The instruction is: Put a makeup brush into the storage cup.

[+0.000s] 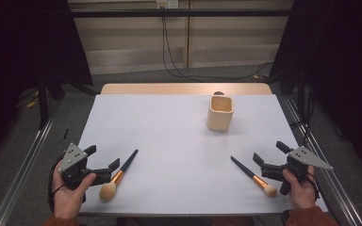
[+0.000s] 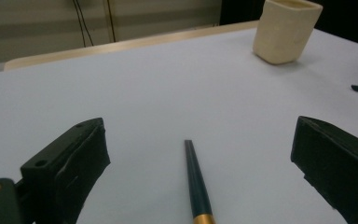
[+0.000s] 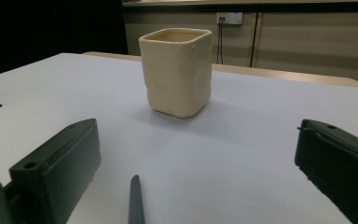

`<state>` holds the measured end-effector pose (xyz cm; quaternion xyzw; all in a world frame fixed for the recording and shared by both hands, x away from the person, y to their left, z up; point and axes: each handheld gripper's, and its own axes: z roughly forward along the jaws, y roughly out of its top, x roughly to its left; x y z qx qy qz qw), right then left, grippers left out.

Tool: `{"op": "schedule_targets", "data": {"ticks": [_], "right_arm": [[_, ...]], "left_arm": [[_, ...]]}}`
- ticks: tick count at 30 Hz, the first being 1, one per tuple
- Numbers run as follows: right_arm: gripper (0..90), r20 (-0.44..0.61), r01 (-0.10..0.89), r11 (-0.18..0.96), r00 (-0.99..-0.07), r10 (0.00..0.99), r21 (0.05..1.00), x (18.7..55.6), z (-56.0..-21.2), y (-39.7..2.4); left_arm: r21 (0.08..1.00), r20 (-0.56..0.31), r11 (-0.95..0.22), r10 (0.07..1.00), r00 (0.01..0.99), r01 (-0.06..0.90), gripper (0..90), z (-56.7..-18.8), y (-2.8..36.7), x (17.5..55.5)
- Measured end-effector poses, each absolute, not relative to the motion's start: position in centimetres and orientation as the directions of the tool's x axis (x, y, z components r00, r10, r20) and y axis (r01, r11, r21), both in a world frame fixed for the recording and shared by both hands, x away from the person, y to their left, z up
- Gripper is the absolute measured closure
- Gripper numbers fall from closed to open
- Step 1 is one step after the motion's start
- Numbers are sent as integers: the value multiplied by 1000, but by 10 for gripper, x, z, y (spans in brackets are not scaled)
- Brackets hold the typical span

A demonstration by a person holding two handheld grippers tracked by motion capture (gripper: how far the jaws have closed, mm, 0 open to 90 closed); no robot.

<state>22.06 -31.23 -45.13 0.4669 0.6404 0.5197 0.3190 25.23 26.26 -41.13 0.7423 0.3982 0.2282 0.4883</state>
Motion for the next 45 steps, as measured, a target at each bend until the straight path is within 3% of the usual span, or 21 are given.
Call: {"op": "schedule_targets", "data": {"ticks": [24,35,45], "right_arm": [[0,80,274,27,-370,926,961,222,-452,-311],[0,77,273,31,-375,924,962,223,-452,-311],[0,80,278,31,-381,921,960,223,-452,-310]], "left_arm": [[757,-1,-401,789,614,516,70,-394,249,270],[595,-8,-480,799,602,645,69,-397,245,281],[508,-9,-527,788,616,681,83,-397,239,288]]}}
